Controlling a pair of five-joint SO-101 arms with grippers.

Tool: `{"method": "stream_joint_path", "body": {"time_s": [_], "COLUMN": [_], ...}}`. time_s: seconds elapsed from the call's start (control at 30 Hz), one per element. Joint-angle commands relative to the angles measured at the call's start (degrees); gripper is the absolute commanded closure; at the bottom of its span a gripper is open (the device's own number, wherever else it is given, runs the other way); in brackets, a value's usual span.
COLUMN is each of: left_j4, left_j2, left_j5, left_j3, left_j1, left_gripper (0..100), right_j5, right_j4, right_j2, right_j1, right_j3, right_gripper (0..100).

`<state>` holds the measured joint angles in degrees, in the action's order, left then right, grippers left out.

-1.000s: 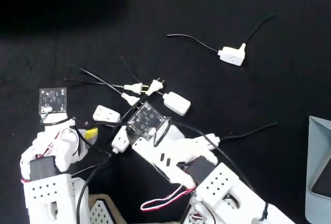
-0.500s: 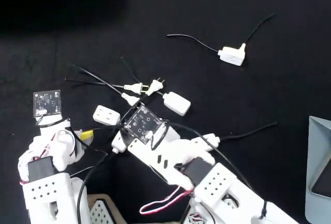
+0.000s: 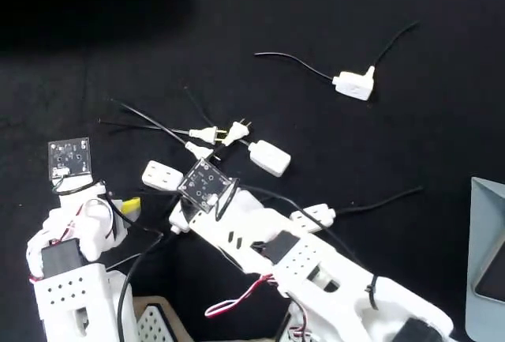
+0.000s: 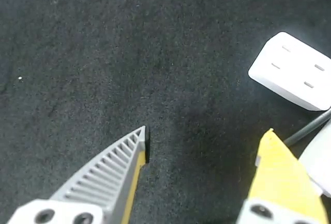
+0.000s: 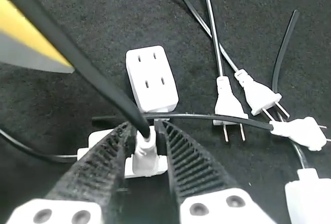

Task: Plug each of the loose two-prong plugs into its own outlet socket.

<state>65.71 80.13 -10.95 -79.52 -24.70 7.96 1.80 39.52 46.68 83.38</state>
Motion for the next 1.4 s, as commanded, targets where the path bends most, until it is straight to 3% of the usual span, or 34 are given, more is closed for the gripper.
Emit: {"method": "stream_joint_path", "body": {"time_s": [0.0, 0.67, 0.83, 1.37], "left_j4": [-0.88, -0.97, -1.05, -0.88], "left_j2": [-0.26, -0.26, -0.26, -0.26], "left_j5": [0.44, 0.26, 0.26, 0.18], "left_j3": [1.27, 0.66, 0.66, 0.66], "left_j1": [-0.40, -0.40, -0.40, -0.40], "left_gripper": [67, 67, 67, 67], "right_j5": [0.70, 2.73, -1.41, -1.76], "right_j4": [-2.73, -4.04, -3.96, -4.13], "right_j2": [-2.07, -2.33, -2.33, -2.33], "right_j1": [0.35, -2.02, -0.18, 0.09], "right_j3": [-4.00, -3.56, -3.56, -4.09], "right_gripper": [98.7, 98.7, 98.7, 98.7]}}
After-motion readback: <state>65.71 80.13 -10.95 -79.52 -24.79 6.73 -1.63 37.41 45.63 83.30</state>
